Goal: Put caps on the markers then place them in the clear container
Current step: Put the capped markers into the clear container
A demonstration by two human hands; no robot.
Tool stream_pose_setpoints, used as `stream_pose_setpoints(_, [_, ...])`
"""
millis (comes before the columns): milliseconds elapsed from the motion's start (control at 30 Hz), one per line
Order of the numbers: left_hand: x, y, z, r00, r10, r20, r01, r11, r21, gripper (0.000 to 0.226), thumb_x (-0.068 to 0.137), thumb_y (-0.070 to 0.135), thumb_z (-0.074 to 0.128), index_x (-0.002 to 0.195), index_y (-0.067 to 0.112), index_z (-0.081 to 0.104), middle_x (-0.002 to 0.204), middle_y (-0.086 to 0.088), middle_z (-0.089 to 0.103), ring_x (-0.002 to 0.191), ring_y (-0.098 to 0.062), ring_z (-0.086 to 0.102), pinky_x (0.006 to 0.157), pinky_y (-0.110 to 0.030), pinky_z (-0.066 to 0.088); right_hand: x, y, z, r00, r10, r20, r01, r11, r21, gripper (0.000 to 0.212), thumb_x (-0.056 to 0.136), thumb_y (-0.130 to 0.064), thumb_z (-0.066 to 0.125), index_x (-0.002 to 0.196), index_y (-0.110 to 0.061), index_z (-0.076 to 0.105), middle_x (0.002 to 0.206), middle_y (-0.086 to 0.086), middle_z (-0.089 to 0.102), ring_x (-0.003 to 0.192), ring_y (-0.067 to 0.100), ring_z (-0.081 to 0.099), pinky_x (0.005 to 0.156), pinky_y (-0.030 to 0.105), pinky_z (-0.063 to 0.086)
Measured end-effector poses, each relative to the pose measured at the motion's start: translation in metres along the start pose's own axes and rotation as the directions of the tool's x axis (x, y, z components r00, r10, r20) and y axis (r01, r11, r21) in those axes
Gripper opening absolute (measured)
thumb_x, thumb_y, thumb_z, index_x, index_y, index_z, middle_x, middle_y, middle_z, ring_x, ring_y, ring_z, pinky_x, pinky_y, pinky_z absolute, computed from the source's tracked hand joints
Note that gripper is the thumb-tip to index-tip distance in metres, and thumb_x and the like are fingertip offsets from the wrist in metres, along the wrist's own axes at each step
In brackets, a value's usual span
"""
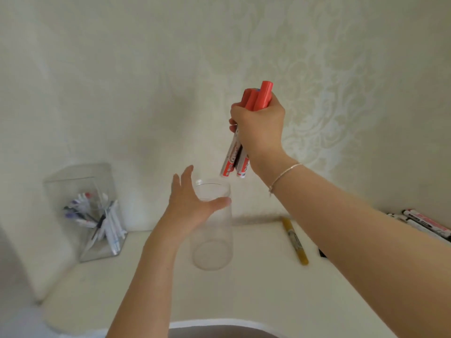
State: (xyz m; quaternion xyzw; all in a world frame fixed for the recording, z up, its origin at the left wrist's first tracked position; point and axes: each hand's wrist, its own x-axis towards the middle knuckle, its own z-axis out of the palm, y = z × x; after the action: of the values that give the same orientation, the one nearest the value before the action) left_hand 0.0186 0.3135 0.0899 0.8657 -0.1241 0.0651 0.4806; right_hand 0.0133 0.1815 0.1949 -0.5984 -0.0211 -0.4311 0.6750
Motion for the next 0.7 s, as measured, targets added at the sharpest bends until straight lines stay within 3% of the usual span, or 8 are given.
stream_pose_setpoints(67, [0.002, -0.009, 0.005, 0.997, 0.03, 0.073, -0.028, 0.999, -0.024, 0.116, 0.062, 0.046, 0.084, 0.151, 0.036, 0.01, 0.158, 0.011, 0.008, 0.142, -0.01, 0.023, 0.103, -0.028, 0.031, 0.0, 0.005, 0.009, 1.0, 0.002, 0.028, -0.002, 1.0, -0.003, 0.022, 0.073, -0.002, 0.06, 0.076, -0.022, 0.051, 0.073, 0.008, 0.055, 0.062, 0.026, 0.054, 0.065, 0.05, 0.054])
stream_pose_setpoints(133, [0.003, -0.011, 0.014, 0.994, 0.106, 0.034, -0.105, 0.994, -0.027, 0.11, 0.063, 0.037, 0.086, 0.15, 0.031, 0.019, 0.151, 0.011, 0.024, 0.136, -0.008, 0.032, 0.095, -0.022, 0.034, -0.001, 0.014, 0.013, 0.998, 0.009, 0.064, -0.008, 1.0, -0.015, 0.022, 0.072, -0.002, 0.06, 0.08, -0.021, 0.053, 0.076, 0.009, 0.058, 0.063, 0.025, 0.056, 0.066, 0.05, 0.055])
stream_pose_setpoints(233, [0.008, -0.005, 0.027, 0.98, 0.199, 0.021, -0.197, 0.977, -0.08, 0.072, 0.061, 0.026, 0.088, 0.122, 0.033, 0.05, 0.113, 0.019, 0.055, 0.105, 0.001, 0.056, 0.074, -0.014, 0.047, -0.004, 0.028, 0.006, 0.994, 0.007, 0.11, 0.001, 0.998, -0.069, 0.028, 0.07, -0.001, 0.061, 0.089, -0.021, 0.055, 0.077, 0.007, 0.057, 0.064, 0.021, 0.056, 0.067, 0.047, 0.056])
stream_pose_setpoints(267, [0.009, -0.002, 0.032, 0.974, 0.224, 0.037, -0.22, 0.971, -0.09, 0.067, 0.059, 0.027, 0.088, 0.115, 0.035, 0.053, 0.108, 0.02, 0.059, 0.098, 0.003, 0.059, 0.072, -0.011, 0.049, -0.005, 0.032, 0.001, 0.992, 0.001, 0.129, 0.013, 0.994, -0.11, 0.03, 0.071, 0.0, 0.061, 0.092, -0.02, 0.055, 0.078, 0.007, 0.057, 0.065, 0.02, 0.056, 0.067, 0.044, 0.056])
stream_pose_setpoints(400, [0.017, 0.014, 0.053, 0.964, 0.262, 0.047, -0.256, 0.962, -0.097, 0.104, 0.059, 0.041, 0.088, 0.144, 0.031, 0.031, 0.142, 0.018, 0.039, 0.128, -0.002, 0.042, 0.098, -0.02, 0.036, -0.009, 0.049, -0.027, 0.98, 0.028, 0.197, 0.021, 0.971, -0.239, 0.034, 0.07, 0.0, 0.065, 0.093, -0.023, 0.057, 0.08, 0.01, 0.061, 0.067, 0.02, 0.058, 0.067, 0.043, 0.057])
stream_pose_setpoints(567, [0.03, 0.042, 0.08, 0.947, 0.32, -0.01, -0.318, 0.934, -0.161, 0.097, 0.053, 0.035, 0.089, 0.137, 0.023, 0.041, 0.136, 0.008, 0.044, 0.123, -0.004, 0.047, 0.1, -0.027, 0.043, -0.002, 0.047, -0.065, 0.984, 0.042, 0.172, 0.012, 0.952, -0.305, 0.022, 0.067, -0.004, 0.067, 0.085, -0.009, 0.057, 0.066, 0.001, 0.052, 0.058, 0.015, 0.049, 0.058, 0.033, 0.049])
stream_pose_setpoints(700, [0.037, 0.059, 0.106, 0.923, 0.384, 0.027, -0.376, 0.914, -0.149, 0.101, 0.04, 0.046, 0.088, 0.13, 0.025, 0.048, 0.123, -0.003, 0.055, 0.107, -0.013, 0.062, 0.085, -0.04, 0.056, 0.001, 0.042, -0.099, 0.98, 0.045, 0.195, 0.037, 0.917, -0.398, 0.027, 0.069, -0.008, 0.069, 0.091, -0.017, 0.057, 0.068, -0.003, 0.055, 0.06, 0.013, 0.054, 0.06, 0.032, 0.05])
